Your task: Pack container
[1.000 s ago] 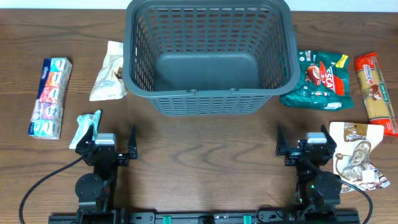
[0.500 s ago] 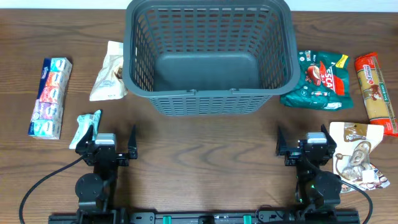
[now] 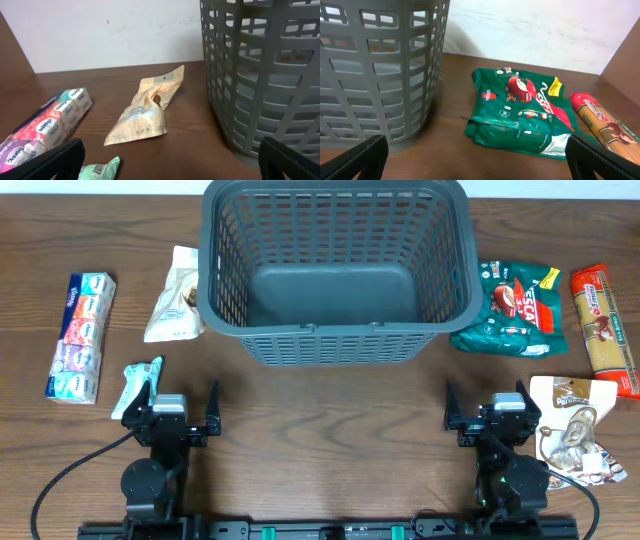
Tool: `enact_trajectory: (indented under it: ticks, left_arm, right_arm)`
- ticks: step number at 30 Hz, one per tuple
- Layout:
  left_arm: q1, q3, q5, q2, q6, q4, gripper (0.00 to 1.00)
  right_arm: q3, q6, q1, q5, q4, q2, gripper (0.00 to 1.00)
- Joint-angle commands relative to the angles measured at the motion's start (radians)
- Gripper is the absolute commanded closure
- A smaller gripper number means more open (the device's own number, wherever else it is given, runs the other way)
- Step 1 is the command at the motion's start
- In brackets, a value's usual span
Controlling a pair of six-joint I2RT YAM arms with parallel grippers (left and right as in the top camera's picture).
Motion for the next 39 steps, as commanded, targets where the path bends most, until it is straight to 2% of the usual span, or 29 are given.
enact_trajectory:
  ticks: [1, 39]
  left_arm:
    - [0.006, -0.025, -0.007, -0.006, 0.006, -0.021, 0.01]
    - [0.006, -0.025, -0.007, -0.006, 0.006, -0.021, 0.01]
  right_arm:
    - [-0.011, 0.014, 0.01, 0.01, 0.002, -0.01, 0.01]
    - [-0.011, 0.044, 0.01, 0.011, 0.001, -0.01, 0.01]
